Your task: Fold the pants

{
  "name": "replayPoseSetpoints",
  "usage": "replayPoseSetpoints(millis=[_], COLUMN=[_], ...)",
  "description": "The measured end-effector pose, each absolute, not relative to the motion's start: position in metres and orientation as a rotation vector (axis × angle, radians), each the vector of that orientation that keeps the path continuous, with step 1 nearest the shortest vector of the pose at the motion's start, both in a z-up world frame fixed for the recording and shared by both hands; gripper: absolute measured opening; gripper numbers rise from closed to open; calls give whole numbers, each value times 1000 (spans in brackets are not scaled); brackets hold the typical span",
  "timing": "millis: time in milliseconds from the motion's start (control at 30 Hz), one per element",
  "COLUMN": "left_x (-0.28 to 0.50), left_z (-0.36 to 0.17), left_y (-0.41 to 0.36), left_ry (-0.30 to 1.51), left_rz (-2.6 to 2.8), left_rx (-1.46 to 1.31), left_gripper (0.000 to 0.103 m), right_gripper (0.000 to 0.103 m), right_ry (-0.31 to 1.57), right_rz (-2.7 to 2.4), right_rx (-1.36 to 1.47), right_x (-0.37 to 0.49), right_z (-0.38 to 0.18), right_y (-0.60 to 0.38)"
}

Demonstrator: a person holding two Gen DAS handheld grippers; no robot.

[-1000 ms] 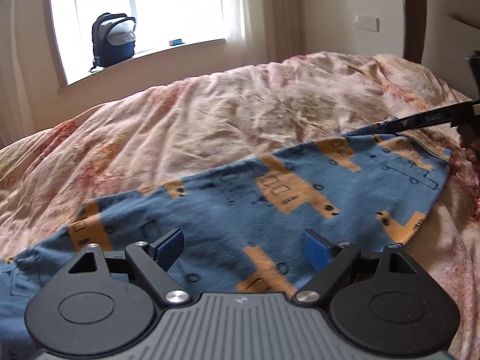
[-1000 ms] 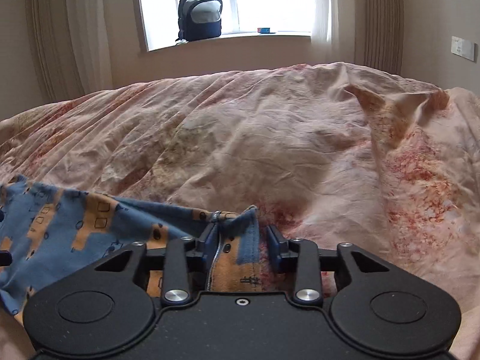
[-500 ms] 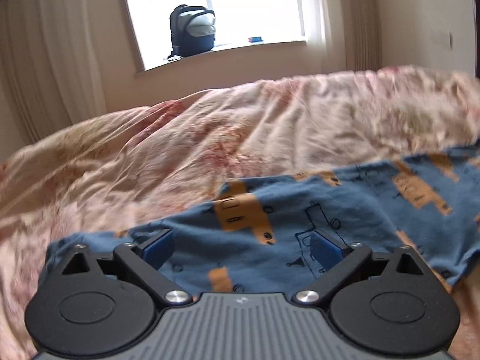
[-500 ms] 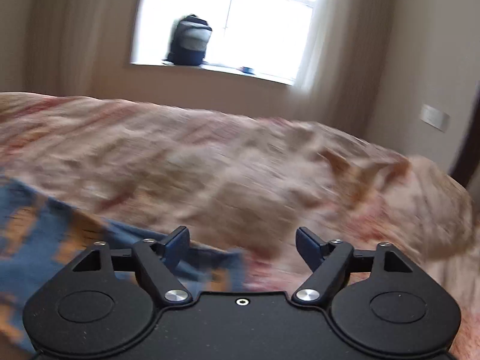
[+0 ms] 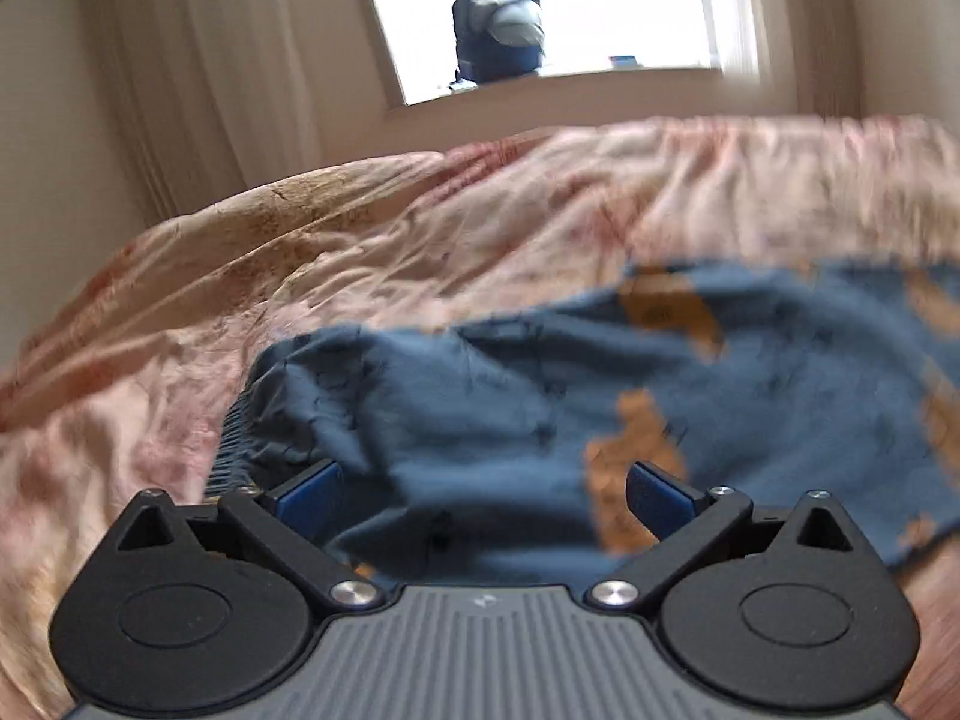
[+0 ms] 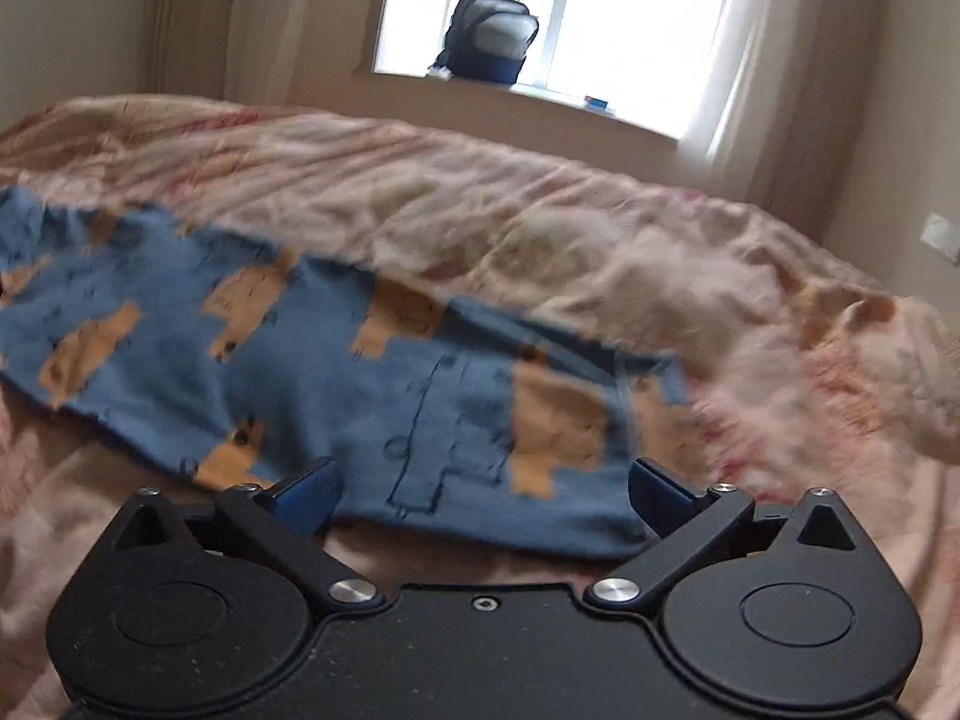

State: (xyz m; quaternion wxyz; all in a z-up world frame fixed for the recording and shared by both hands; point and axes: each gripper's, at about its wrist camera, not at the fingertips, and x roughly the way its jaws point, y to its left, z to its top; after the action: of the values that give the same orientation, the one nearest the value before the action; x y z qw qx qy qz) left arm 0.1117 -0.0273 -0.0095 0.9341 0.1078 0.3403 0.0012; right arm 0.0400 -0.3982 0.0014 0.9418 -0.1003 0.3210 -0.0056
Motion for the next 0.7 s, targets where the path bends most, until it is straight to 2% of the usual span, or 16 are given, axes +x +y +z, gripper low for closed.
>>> replayPoseSetpoints(millis=[133,233,267,333,533,700], left_x=[111,115,116,117,104,95], left_z=[-8,-32,-37,-27,23,22], left_y=[-52,-46,-37,-17,26,64], left_ry=[659,701,718,745,715,748], left_rz=[-67,-8,2,-11,62,261], left_rx=[323,436,419,343,210,51], left_gripper=[103,103,103,103,103,103], right_gripper=[102,102,102,102,102,102], right_ry=[610,699,734,670,679,734], right_rz=[163,267,255,247,231,329], right_rx=[-180,-211,-241,-228,-169,-340], right_x=[68,91,94,85,88,138], right_z=[4,-26,-41,-49,-8,46], right_y=[-346,-303,-293,-296,-325,-298])
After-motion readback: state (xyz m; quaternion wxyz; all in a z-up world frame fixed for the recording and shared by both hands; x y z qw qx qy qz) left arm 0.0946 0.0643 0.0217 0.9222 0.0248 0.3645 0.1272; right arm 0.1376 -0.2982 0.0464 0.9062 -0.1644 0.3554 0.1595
